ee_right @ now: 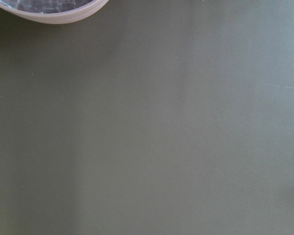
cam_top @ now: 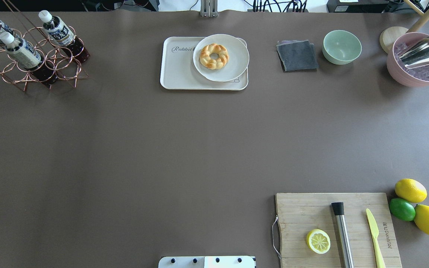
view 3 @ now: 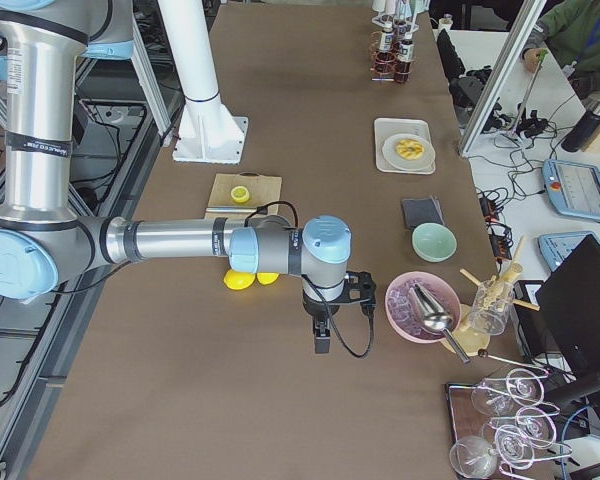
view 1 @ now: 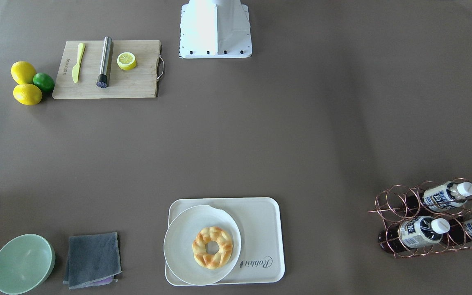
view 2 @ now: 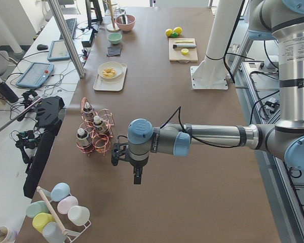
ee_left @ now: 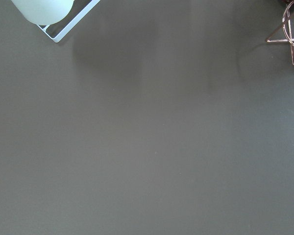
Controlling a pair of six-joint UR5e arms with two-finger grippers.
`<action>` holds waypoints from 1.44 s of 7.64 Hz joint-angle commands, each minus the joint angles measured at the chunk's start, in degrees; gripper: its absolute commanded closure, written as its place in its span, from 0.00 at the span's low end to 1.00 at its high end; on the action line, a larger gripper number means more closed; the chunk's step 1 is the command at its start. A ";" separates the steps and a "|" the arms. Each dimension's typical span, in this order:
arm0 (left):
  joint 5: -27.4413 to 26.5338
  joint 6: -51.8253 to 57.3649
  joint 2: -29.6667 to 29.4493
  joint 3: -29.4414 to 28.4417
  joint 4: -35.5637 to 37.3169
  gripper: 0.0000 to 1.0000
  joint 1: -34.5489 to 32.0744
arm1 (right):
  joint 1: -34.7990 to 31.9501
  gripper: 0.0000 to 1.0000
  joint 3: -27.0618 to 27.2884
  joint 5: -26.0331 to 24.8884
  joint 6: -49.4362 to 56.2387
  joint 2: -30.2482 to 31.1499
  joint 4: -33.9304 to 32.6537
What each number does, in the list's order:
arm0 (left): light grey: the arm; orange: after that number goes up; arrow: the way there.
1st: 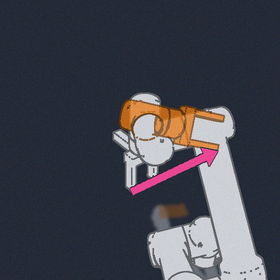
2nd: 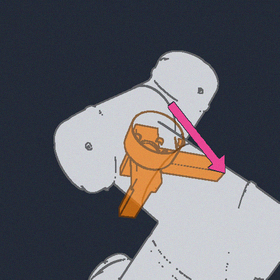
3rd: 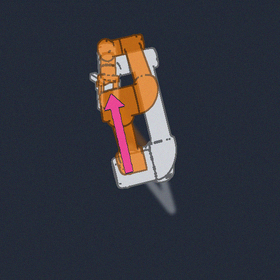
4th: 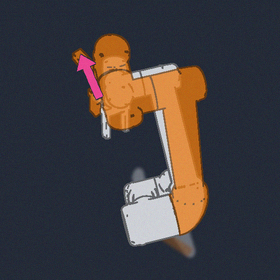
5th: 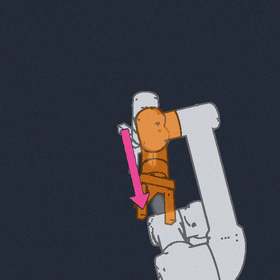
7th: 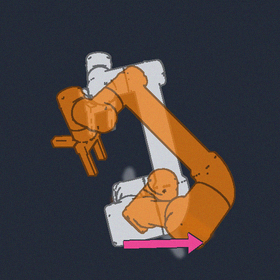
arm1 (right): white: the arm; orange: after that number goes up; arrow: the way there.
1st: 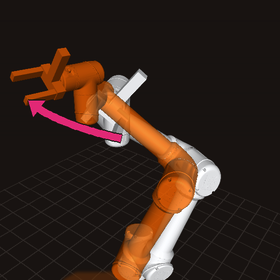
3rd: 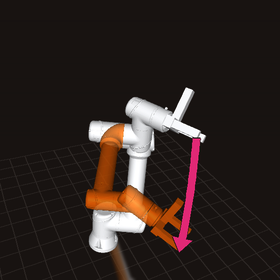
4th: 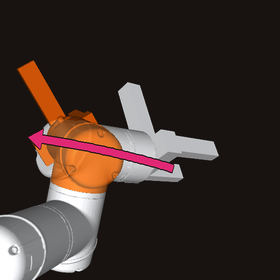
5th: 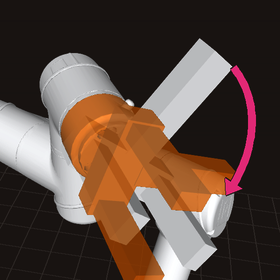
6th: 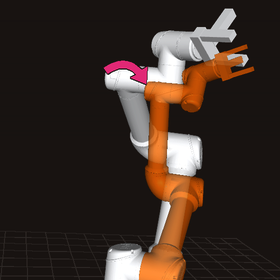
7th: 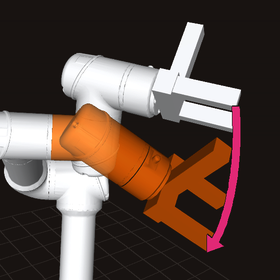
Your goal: Place tea on tray
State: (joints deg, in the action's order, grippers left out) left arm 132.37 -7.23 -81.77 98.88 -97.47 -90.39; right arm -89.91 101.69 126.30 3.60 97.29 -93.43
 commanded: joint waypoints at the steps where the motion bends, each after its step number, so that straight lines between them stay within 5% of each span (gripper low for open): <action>1: 0.00 -0.24 0.12 1.04 0.26 0.01 -0.22 | 0.00 0.00 0.00 0.00 0.00 0.00 0.00; 11: 0.09 -0.06 2.06 2.90 0.09 0.01 -0.49 | 0.00 0.00 0.44 0.09 0.00 0.00 -0.09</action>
State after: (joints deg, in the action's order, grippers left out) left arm 132.45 -7.29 -79.69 101.78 -97.38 -90.88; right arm -89.91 102.04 126.38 3.60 97.36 -93.50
